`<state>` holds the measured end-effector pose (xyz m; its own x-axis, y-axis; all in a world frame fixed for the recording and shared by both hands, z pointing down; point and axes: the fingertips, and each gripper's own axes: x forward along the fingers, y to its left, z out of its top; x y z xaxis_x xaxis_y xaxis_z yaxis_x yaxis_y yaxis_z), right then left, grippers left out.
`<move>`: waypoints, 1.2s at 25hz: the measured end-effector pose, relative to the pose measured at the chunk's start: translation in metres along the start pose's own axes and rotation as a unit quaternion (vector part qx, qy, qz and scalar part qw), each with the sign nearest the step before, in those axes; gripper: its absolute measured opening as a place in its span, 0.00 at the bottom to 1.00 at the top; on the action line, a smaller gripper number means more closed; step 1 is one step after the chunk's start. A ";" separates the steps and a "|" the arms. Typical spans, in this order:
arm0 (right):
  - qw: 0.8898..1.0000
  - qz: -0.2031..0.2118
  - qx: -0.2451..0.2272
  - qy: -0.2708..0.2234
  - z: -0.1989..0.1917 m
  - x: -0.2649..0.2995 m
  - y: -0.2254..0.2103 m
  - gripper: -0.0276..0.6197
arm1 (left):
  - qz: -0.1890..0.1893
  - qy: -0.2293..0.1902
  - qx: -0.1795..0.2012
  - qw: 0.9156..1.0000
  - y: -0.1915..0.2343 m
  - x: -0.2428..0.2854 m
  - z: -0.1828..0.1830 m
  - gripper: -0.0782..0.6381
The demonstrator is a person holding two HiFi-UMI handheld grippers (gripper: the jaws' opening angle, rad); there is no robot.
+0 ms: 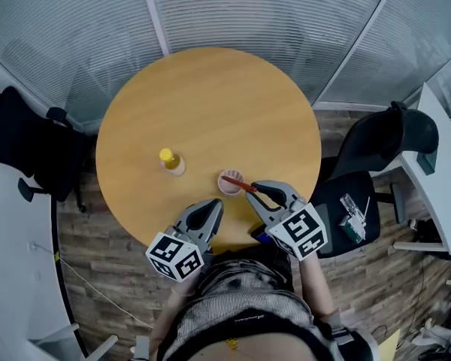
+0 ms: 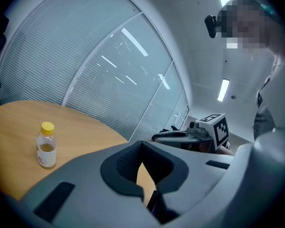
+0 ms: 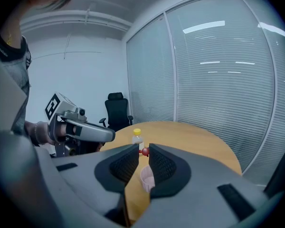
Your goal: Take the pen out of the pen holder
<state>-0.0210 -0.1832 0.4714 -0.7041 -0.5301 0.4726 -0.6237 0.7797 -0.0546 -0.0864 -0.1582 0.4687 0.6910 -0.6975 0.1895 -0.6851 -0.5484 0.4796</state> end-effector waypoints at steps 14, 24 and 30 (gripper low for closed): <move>1.000 0.008 -0.007 0.001 0.004 0.001 0.006 0.16 | -0.017 -0.006 -0.002 1.000 -0.013 0.001 0.005 0.11; 1.000 0.002 -0.004 0.000 0.009 -0.001 0.004 0.16 | -0.019 -0.006 -0.003 1.000 -0.012 0.001 0.003 0.11; 1.000 0.001 -0.004 0.004 0.007 0.001 0.004 0.16 | -0.016 -0.002 -0.006 1.000 -0.008 -0.001 0.001 0.11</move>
<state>-0.0261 -0.1828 0.4654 -0.7030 -0.5254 0.4793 -0.6192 0.7837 -0.0491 -0.0820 -0.1541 0.4638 0.7118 -0.6813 0.1708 -0.6598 -0.5653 0.4950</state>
